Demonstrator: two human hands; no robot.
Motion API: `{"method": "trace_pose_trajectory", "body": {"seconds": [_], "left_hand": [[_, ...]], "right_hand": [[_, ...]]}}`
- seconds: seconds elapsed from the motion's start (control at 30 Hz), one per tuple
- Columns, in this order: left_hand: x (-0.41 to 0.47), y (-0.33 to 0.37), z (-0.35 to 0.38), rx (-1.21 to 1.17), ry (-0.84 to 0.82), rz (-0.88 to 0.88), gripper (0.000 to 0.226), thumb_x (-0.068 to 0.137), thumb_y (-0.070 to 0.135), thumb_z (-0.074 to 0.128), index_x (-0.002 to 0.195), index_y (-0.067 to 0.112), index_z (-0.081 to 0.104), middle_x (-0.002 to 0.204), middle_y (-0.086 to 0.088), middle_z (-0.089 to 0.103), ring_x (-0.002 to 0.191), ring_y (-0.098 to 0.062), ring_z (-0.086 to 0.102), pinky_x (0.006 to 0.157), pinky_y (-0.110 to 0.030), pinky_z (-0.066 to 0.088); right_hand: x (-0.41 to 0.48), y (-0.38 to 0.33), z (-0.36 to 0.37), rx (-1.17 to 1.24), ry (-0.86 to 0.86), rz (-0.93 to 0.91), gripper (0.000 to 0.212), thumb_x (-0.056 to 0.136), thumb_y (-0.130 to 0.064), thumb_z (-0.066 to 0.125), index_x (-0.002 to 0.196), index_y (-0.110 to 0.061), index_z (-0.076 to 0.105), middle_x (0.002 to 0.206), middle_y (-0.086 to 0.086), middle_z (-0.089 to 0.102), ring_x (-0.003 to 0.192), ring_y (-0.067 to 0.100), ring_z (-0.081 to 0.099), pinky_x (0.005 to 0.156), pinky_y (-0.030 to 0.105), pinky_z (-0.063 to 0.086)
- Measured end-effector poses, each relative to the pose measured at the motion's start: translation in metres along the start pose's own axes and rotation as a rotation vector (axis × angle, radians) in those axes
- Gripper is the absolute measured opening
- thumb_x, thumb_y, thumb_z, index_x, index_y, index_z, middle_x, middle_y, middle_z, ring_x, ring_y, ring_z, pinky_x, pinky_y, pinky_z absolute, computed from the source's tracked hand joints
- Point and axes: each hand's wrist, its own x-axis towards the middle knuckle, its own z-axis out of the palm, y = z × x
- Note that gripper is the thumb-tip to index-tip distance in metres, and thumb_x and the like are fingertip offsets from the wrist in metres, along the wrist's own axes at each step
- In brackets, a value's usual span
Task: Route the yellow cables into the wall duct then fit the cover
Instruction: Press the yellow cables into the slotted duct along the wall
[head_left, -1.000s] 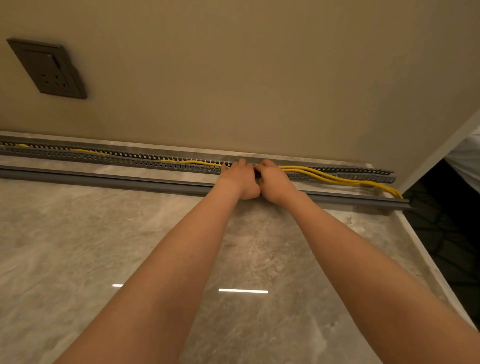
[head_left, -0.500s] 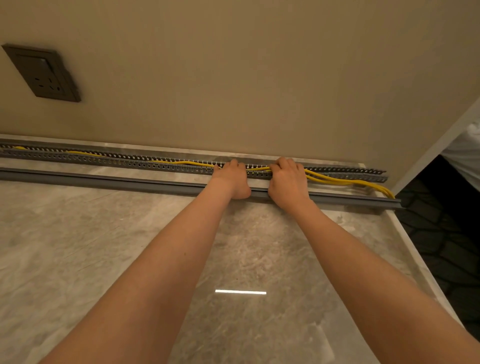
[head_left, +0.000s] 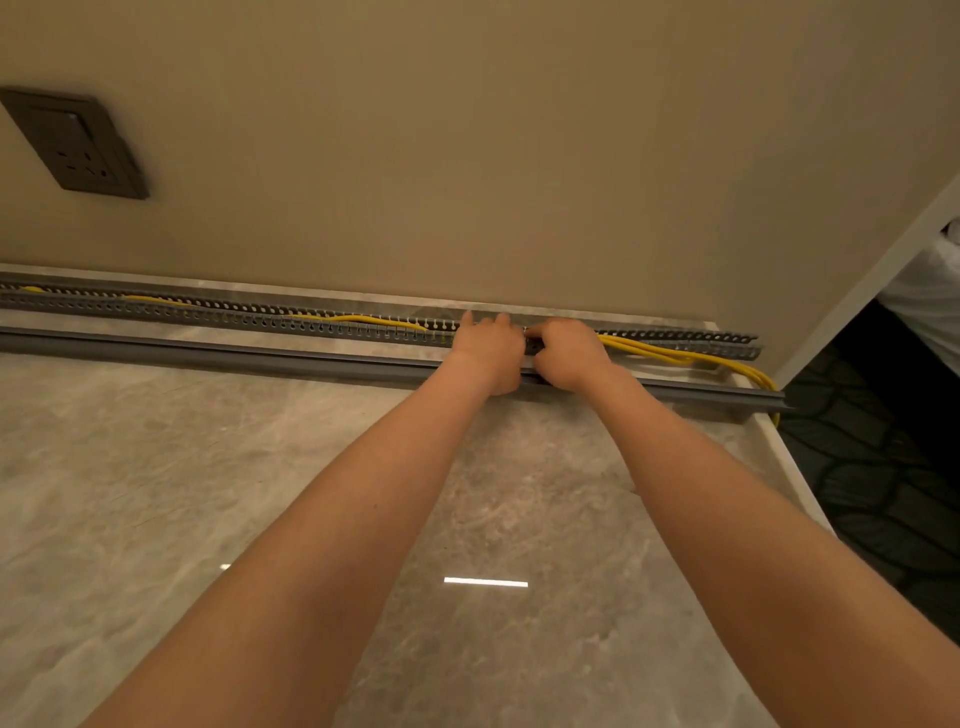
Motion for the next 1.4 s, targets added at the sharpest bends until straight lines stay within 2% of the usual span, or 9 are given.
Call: {"method": "trace_pose_trajectory", "body": {"seconds": [0.17,0.27,0.33,0.53,0.7,0.87,1.0,1.13,1.4], "left_hand": [[0.009,0.016,-0.006,-0.085,0.025,0.008,0.041,0.093,0.017,0.046,0.132,0.005,0.049,0.134,-0.016,0.047,0.126,-0.031,0.047,0.116,-0.045,0.024],[0.011,0.016,-0.001,-0.201,0.001,-0.043,0.044,0.091,0.015,0.046,0.134,0.004,0.047,0.137,-0.017,0.044,0.128,-0.033,0.046,0.116,-0.048,0.023],[0.012,0.015,0.001,-0.254,-0.013,-0.077,0.045,0.09,0.015,0.047,0.134,0.005,0.047,0.139,-0.016,0.042,0.13,-0.033,0.044,0.117,-0.05,0.02],[0.013,0.02,-0.005,-0.2,-0.015,-0.104,0.038,0.091,0.015,0.047,0.128,0.005,0.052,0.134,-0.015,0.049,0.126,-0.031,0.048,0.118,-0.053,0.016],[0.01,0.024,-0.005,-0.192,-0.009,-0.131,0.037,0.092,0.013,0.046,0.128,0.005,0.051,0.134,-0.014,0.049,0.123,-0.032,0.05,0.117,-0.052,0.021],[0.01,0.028,-0.009,-0.23,0.007,-0.181,0.032,0.092,0.013,0.048,0.122,0.005,0.056,0.126,-0.013,0.057,0.114,-0.033,0.057,0.087,-0.039,0.045],[0.012,0.031,-0.016,-0.197,-0.013,-0.218,0.033,0.092,0.013,0.048,0.124,0.005,0.055,0.127,-0.013,0.058,0.116,-0.032,0.057,0.091,-0.039,0.046],[0.016,0.032,-0.023,-0.099,-0.053,-0.211,0.032,0.093,0.014,0.046,0.123,0.007,0.057,0.127,-0.011,0.06,0.117,-0.029,0.057,0.091,-0.036,0.046],[0.018,0.034,-0.026,-0.034,-0.081,-0.191,0.033,0.094,0.016,0.046,0.125,0.007,0.055,0.128,-0.011,0.058,0.117,-0.029,0.056,0.09,-0.036,0.046]], "right_hand": [[-0.001,0.015,-0.003,0.273,-0.013,-0.051,0.039,0.081,0.006,0.048,0.114,-0.005,0.067,0.116,0.018,0.068,0.11,0.032,0.06,0.077,0.026,0.041],[-0.001,0.021,-0.008,0.474,0.036,-0.022,0.053,0.078,0.015,0.043,0.125,-0.004,0.061,0.126,0.014,0.064,0.121,0.026,0.057,0.096,0.027,0.044],[-0.001,0.027,-0.011,0.539,0.111,0.029,0.049,0.081,0.013,0.046,0.126,-0.003,0.059,0.128,0.014,0.063,0.121,0.025,0.057,0.1,0.027,0.043],[-0.013,0.065,-0.008,0.09,0.215,0.038,0.041,0.085,-0.013,0.062,0.126,-0.013,0.057,0.129,0.011,0.055,0.12,0.029,0.052,0.102,0.039,0.043],[-0.019,0.076,-0.009,-0.05,0.241,0.028,0.042,0.087,-0.011,0.061,0.128,-0.012,0.052,0.127,0.012,0.055,0.118,0.03,0.053,0.097,0.04,0.043],[-0.015,0.075,-0.014,-0.178,0.196,-0.066,0.036,0.089,-0.004,0.054,0.124,-0.01,0.052,0.124,0.014,0.056,0.114,0.033,0.053,0.094,0.04,0.043],[-0.015,0.081,-0.019,-0.158,0.199,-0.123,0.029,0.09,0.002,0.047,0.118,-0.005,0.053,0.116,0.018,0.062,0.103,0.036,0.057,0.082,0.039,0.048],[-0.009,0.085,-0.026,-0.149,0.185,-0.149,0.023,0.093,-0.001,0.045,0.111,-0.005,0.058,0.109,0.019,0.065,0.097,0.037,0.06,0.08,0.04,0.05],[-0.007,0.087,-0.016,-0.128,0.287,-0.149,0.028,0.091,0.002,0.05,0.114,-0.005,0.064,0.115,0.014,0.061,0.107,0.033,0.055,0.08,0.035,0.046]]}}
